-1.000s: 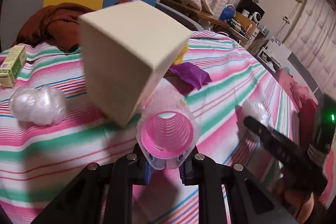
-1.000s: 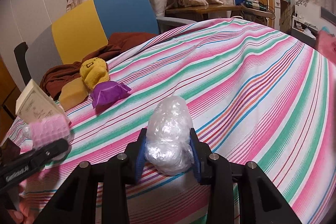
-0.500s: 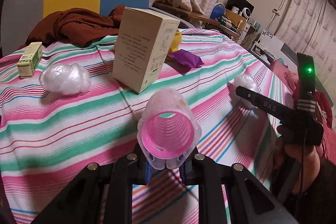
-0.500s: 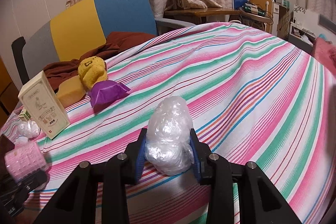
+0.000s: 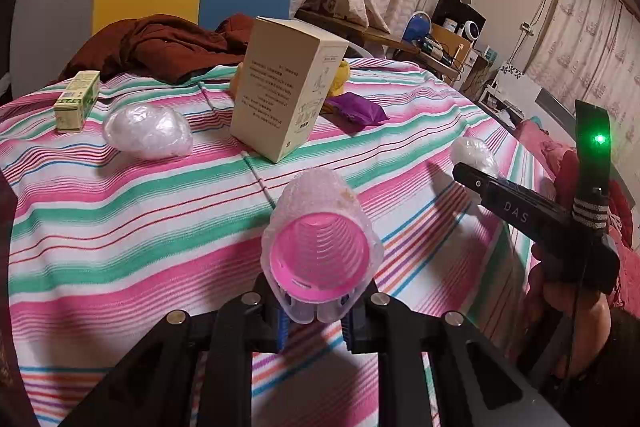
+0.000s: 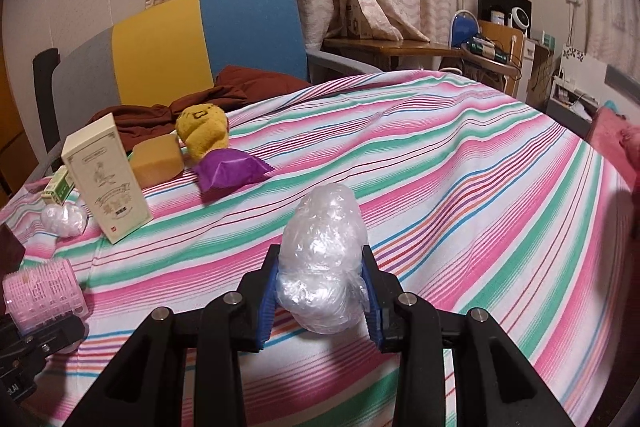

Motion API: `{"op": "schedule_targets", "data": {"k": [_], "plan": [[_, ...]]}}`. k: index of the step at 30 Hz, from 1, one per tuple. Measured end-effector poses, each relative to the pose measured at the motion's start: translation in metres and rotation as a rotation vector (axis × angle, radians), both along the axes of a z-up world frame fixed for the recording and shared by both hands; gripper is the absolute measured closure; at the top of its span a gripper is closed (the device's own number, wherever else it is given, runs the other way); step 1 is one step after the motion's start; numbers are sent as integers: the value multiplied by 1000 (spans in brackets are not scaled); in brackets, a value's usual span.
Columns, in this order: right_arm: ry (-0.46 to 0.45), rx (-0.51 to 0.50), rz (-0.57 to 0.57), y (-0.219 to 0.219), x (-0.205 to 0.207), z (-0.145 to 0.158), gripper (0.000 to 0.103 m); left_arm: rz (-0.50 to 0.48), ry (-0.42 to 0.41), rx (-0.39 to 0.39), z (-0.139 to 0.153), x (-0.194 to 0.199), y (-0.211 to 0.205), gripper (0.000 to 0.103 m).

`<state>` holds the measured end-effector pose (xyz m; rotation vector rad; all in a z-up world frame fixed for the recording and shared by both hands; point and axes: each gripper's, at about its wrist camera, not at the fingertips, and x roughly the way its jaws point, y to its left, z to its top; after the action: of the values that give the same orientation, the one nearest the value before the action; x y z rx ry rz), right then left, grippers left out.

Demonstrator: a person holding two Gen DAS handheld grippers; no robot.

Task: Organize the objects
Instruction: 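Carry the wrapped ball and pink roller toward the gold tray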

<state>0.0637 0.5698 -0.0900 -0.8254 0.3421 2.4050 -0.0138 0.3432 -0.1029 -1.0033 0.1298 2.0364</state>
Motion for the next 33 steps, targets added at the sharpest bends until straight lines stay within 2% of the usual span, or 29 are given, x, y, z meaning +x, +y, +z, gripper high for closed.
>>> {"op": "schedule_targets", "data": {"k": [13, 16, 19, 27, 33], "plan": [[-40, 13, 64, -46, 17, -10, 66, 24, -41, 53, 0, 10, -30, 85], [-10, 15, 77, -62, 28, -7, 66, 24, -48, 63, 0, 15, -41, 85], [15, -45, 94, -74, 33, -6, 66, 11, -35, 60, 0, 26, -51, 85], [28, -113, 203, -119, 34, 4, 66, -36, 4, 46, 9, 55, -83, 85], [30, -98, 316, -158, 26, 17, 66, 28, 50, 79, 31, 58, -119, 85]]}}
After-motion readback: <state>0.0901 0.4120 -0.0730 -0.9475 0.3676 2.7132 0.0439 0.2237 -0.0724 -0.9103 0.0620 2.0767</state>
